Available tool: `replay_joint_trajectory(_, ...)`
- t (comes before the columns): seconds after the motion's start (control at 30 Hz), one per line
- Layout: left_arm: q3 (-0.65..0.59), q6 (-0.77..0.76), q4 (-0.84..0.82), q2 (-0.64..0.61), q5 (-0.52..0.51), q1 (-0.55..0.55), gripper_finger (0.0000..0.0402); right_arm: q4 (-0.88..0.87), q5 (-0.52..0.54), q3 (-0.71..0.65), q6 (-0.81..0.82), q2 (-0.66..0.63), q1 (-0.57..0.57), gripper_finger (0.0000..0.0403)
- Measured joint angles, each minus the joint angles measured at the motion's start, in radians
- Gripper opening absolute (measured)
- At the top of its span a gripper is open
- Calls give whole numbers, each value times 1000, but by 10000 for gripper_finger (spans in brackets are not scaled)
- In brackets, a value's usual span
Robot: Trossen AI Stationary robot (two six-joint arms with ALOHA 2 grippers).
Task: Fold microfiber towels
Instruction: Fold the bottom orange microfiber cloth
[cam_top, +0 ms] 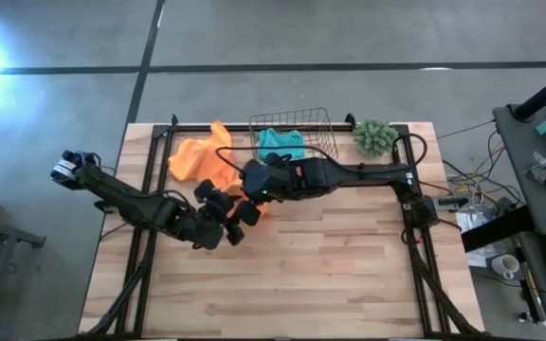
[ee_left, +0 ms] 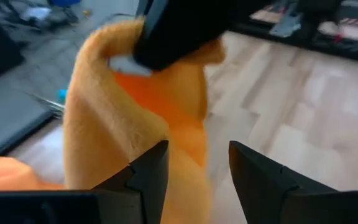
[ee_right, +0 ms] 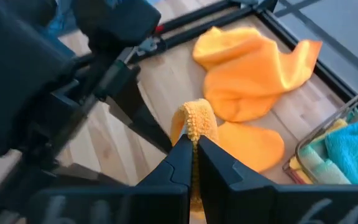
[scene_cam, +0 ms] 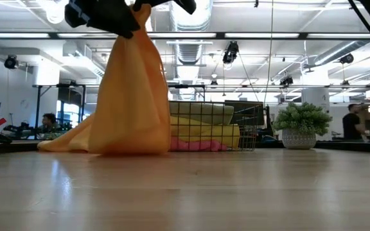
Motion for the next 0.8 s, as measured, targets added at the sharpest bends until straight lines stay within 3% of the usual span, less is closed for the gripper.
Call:
replay_joint_trajectory(0.23, -2, -9, -100, 0, -52, 2, 146, 79, 23, 1, 19, 0, 0, 8)
replay_joint_trajectory(0.53, -1, -267, -456, -16, -75, 0, 92, -10, 6, 10, 19, -2, 31, 8)
replay_joint_trajectory(0.8, 10, -199, -499, -41, -76, 1, 56, -29, 5, 40, 38, -6, 64, 8)
